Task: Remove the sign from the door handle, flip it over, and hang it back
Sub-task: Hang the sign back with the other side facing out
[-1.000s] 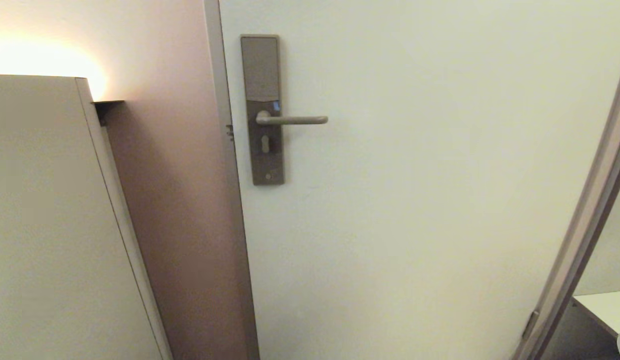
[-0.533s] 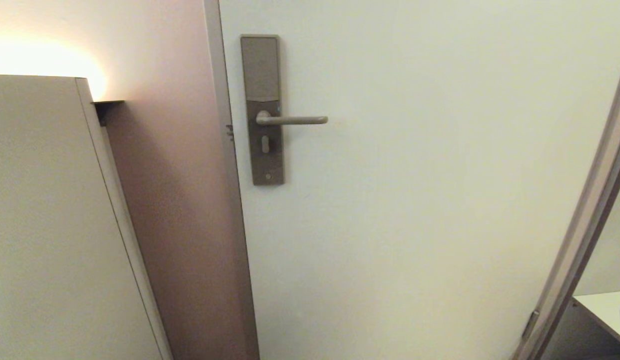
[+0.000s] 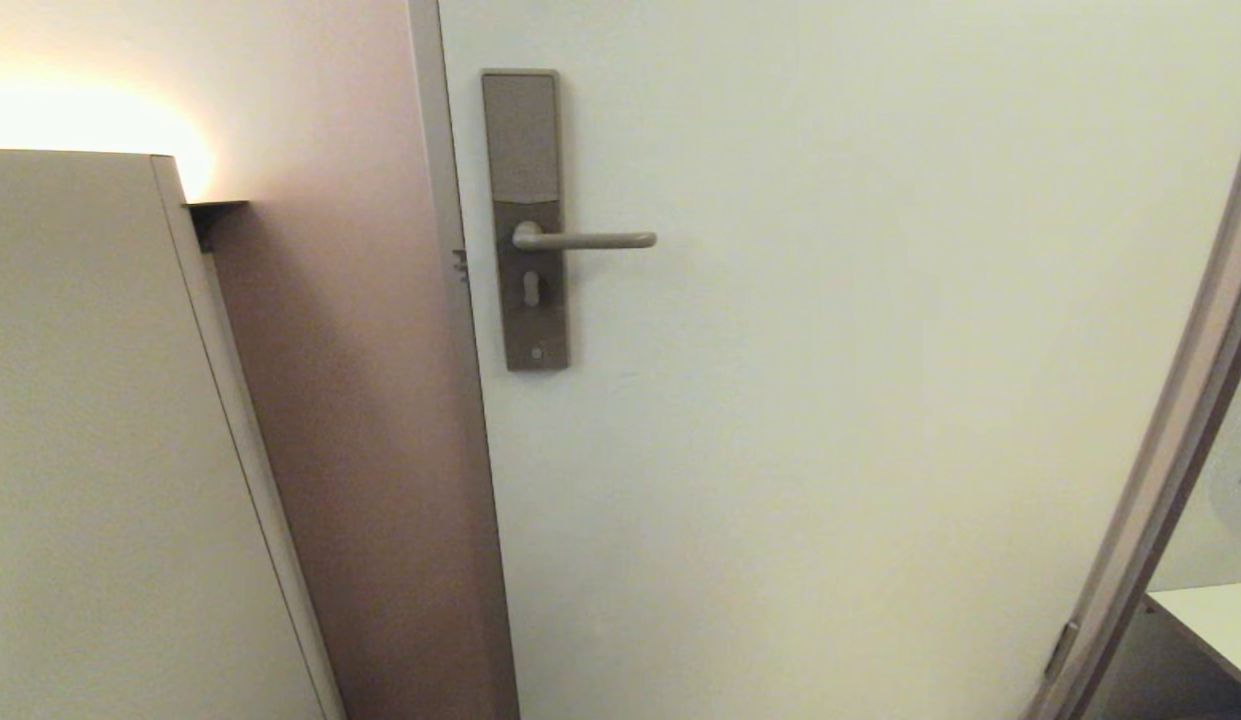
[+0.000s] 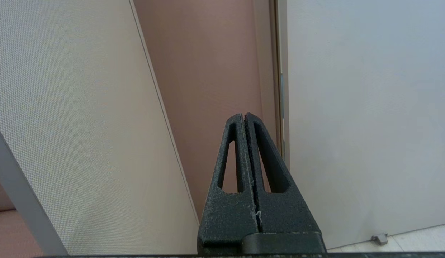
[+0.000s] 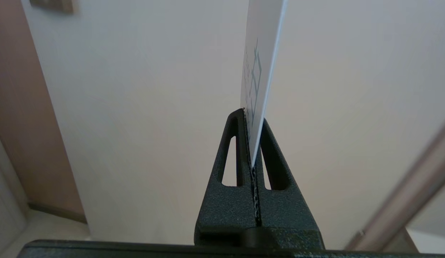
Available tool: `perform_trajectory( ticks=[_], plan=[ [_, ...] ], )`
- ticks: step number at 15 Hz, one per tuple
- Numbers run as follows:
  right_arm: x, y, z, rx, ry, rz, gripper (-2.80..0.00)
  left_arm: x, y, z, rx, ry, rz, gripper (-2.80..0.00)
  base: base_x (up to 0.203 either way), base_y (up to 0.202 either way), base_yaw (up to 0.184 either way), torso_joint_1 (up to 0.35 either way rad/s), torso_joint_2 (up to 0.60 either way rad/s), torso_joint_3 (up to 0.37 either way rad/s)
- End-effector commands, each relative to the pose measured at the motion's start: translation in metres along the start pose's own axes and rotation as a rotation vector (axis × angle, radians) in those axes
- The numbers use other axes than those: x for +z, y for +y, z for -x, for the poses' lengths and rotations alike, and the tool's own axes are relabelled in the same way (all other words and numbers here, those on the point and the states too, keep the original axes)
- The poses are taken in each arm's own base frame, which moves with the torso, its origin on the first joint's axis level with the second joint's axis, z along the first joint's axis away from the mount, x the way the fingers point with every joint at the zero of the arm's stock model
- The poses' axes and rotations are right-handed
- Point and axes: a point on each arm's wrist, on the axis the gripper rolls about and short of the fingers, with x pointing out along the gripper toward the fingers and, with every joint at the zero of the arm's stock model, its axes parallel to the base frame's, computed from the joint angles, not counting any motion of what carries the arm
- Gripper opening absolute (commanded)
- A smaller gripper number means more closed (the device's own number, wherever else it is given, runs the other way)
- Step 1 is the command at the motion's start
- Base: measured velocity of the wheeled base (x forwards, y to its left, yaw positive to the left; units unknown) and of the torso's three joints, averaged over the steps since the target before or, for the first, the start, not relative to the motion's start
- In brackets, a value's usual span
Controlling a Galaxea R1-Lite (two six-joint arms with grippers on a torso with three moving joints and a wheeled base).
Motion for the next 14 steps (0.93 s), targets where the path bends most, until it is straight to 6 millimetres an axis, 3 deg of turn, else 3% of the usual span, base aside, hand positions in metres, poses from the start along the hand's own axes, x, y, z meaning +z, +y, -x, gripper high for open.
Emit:
perform_trajectory(
  ticks=[1,9,14],
  plan=[
    [0.01,-0.004,-0.034,0.02,0.082,-0.013,-2.8,0.0,0.0,0.0,0.001,0.0,-0.001,-2.8,0.0,0.0,0.0,0.0,0.0,0.0],
    [0.035,-0.012,-0.13,0.128,0.103,-0.028,-2.8,0.0,0.0,0.0,0.0,0.0,-0.001,-2.8,0.0,0.0,0.0,0.0,0.0,0.0],
    [0.054,0.007,-0.18,0.237,0.084,-0.012,-2.8,0.0,0.0,0.0,0.0,0.0,-0.001,-2.8,0.0,0.0,0.0,0.0,0.0,0.0]
  ],
)
